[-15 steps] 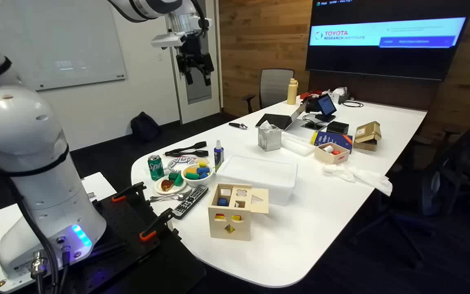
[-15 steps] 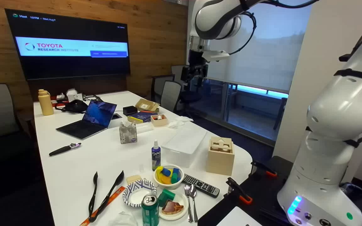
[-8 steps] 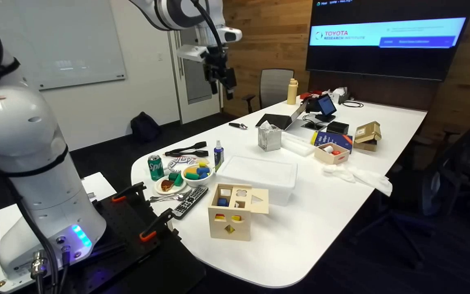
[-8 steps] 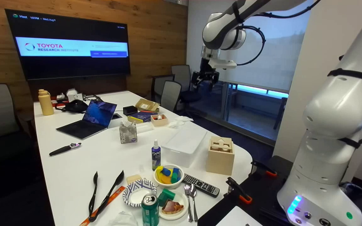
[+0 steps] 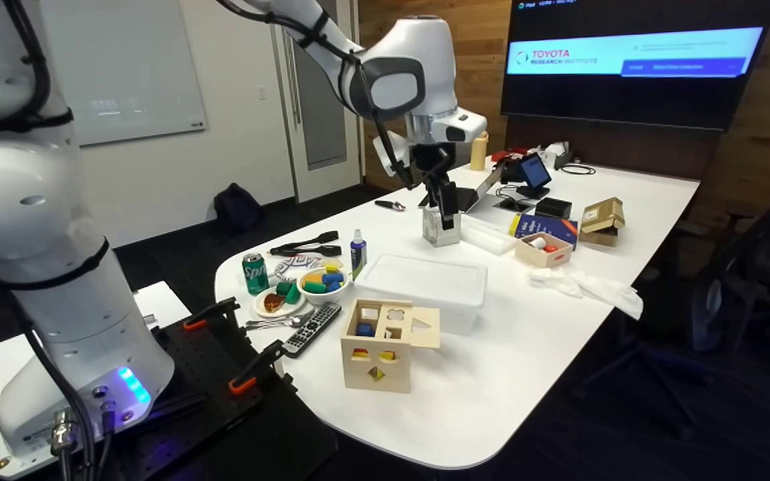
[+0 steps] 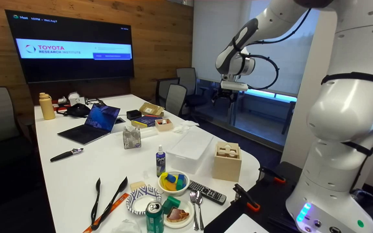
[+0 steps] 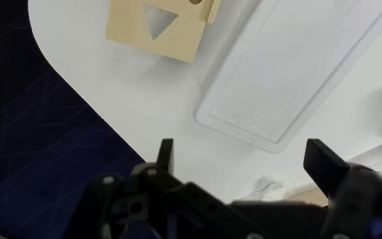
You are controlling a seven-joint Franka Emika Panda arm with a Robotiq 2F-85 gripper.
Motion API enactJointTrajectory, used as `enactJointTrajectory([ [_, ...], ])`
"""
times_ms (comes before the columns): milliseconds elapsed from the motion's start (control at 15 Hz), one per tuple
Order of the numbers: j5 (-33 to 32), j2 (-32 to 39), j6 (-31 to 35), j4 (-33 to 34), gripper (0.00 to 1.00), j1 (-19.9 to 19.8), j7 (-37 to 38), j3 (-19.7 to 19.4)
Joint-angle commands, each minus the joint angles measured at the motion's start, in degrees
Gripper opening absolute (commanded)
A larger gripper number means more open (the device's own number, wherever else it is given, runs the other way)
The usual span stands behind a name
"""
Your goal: Fully close the wooden box by sliding the lid
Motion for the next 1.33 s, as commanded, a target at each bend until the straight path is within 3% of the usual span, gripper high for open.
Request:
enactJointTrajectory([
  [0, 3.5, 9.7, 5.6, 4.9, 1.00, -0.1, 8.7, -0.1],
  [467, 10.7, 23.5, 17.7, 5.9, 1.00, 1.1, 22.9, -1.0],
  [867, 15.9, 28.7, 19.1, 7.3, 1.00, 0.4, 24.1, -0.4],
  [1267, 16.4, 31.6, 19.3, 8.7, 1.00, 1.3, 25.1, -1.9],
])
